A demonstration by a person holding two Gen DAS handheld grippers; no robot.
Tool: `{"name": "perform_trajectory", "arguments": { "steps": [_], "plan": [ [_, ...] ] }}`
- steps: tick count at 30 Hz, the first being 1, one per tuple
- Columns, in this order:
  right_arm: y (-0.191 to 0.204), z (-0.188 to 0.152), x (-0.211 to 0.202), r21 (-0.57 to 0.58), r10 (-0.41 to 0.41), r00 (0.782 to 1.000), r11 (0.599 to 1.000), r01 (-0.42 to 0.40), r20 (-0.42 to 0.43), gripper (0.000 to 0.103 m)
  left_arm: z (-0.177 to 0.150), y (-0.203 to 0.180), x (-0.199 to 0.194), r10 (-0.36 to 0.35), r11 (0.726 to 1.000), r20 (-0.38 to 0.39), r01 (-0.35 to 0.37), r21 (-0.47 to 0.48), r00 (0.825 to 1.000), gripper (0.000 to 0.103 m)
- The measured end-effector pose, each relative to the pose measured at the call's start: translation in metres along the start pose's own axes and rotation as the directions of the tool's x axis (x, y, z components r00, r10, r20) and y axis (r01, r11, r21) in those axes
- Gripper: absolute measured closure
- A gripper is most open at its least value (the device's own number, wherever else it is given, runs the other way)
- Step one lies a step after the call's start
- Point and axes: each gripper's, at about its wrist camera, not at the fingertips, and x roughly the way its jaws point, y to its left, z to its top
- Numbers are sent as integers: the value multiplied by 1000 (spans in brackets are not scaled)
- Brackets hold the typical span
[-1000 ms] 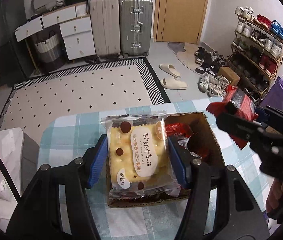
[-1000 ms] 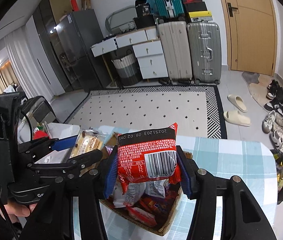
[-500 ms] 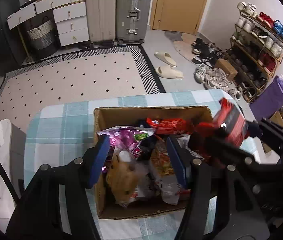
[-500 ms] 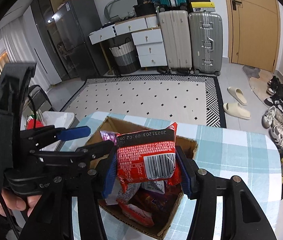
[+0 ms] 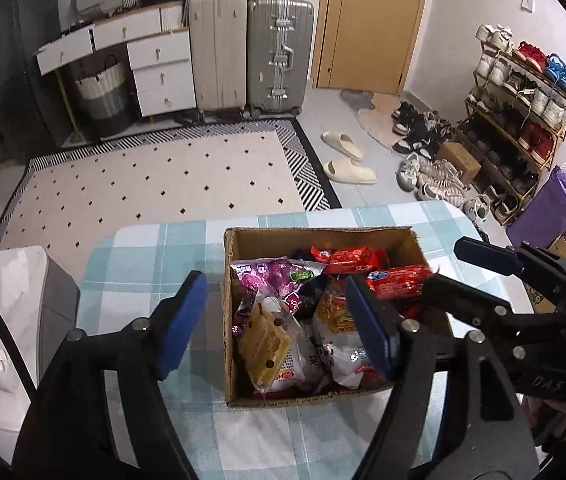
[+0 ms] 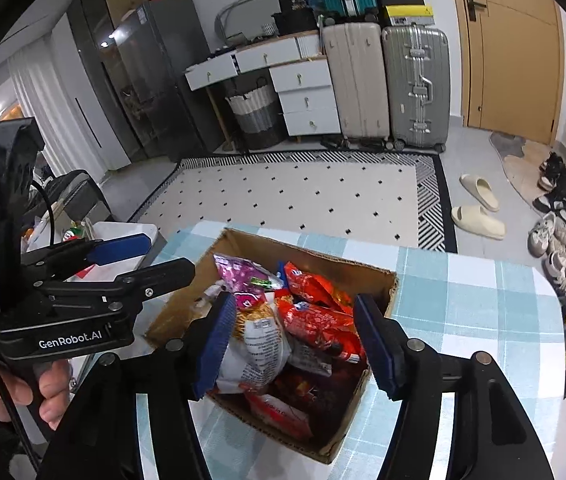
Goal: Organize snacks
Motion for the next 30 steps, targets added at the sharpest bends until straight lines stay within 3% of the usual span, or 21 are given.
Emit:
{"name": "perform_trajectory", "arguments": {
  "steps": [6,11,15,23,26,30],
  "plan": [
    [11,-1,-39,-16,-1,997,1000,2,74,39,-17,-3,-48,50,999,88,-49,-15,995,25],
    [21,-10,-81,-29,-30,986,999,36,164,31,-40,-14,-94,79,997,185,-80,-5,980,23],
    [24,-24,-117,-11,-4,972,1000,7,233,24,-59,-26,-128,80,996,237,-85,14,968,21],
    [38,-72,-194,-29,41,928,999,-32,370,7,-107,-42,-194,90,994,341,-105,25,936,16],
    [42,-98,-215,-46,46,912,999,-30,407,4,-132,-41,-214,135,990,379,-138,-20,916,14],
    [47,-137,-232,-66,45,899,998,-19,436,1,-166,-43,-234,159,987,412,-148,-59,897,0]
  ]
}}
